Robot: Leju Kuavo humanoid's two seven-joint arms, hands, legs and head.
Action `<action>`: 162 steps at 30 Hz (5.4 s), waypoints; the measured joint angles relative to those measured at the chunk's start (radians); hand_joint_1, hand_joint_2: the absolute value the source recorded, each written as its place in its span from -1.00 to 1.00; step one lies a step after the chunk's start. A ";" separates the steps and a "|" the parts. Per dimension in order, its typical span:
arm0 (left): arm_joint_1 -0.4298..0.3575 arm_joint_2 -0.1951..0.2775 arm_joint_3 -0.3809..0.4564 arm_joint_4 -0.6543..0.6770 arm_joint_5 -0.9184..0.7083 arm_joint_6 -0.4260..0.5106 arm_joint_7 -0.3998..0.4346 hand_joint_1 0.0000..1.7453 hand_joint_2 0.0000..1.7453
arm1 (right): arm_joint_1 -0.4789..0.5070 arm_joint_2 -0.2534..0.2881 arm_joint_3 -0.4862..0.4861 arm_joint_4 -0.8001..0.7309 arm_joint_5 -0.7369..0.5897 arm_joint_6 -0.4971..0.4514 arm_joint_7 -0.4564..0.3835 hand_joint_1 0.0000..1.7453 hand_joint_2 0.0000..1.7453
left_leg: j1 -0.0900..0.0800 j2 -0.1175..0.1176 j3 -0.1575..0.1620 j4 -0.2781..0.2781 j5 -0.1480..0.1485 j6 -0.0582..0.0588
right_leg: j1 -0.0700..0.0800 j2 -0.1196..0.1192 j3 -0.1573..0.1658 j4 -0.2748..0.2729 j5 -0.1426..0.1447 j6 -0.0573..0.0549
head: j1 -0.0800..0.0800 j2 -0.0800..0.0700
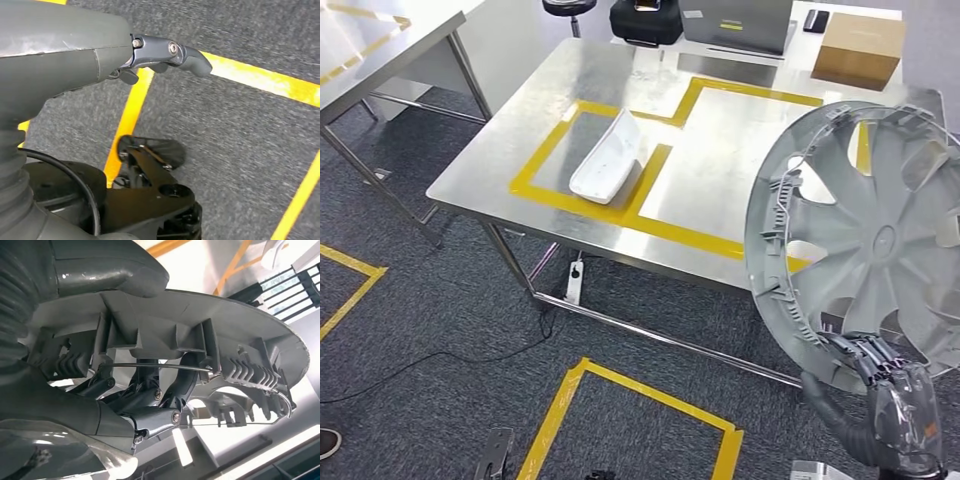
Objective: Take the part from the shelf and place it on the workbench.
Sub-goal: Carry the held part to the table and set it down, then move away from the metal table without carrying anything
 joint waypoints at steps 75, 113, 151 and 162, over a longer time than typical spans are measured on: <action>-0.065 0.017 -0.190 -0.025 -0.250 0.043 -0.056 -1.00 -1.00 | -0.956 0.111 0.265 1.104 -0.220 0.415 0.006 -1.00 -1.00 | 0.014 -0.003 0.110 -0.266 0.148 0.035 | -0.005 -0.003 -0.213 0.255 -0.052 0.045 | -0.012 0.000; -0.021 0.003 -0.147 -0.025 -0.167 0.117 -0.051 -1.00 -1.00 | -0.199 0.349 -0.204 0.255 -0.782 0.073 -0.269 -1.00 -1.00 | 0.009 0.002 0.064 -0.260 0.210 0.012 | 0.012 -0.006 0.063 -0.051 -0.019 0.022 | -0.020 0.000; 0.014 0.002 -0.059 -0.020 -0.149 0.116 -0.065 -1.00 -1.00 | -0.302 0.520 -0.870 1.612 -0.558 0.357 0.094 -1.00 -1.00 | 0.021 0.009 0.042 -0.034 0.007 -0.023 | 0.020 -0.020 0.033 -0.078 0.046 -0.019 | -0.026 0.000; -0.003 0.000 -0.083 -0.020 -0.208 0.044 0.012 -1.00 -1.00 | -0.330 0.507 -0.748 1.757 -0.331 0.614 0.309 -1.00 -1.00 | 0.010 0.011 0.262 -0.314 0.078 0.026 | 0.016 -0.015 -0.096 -0.016 0.100 0.024 | -0.025 0.000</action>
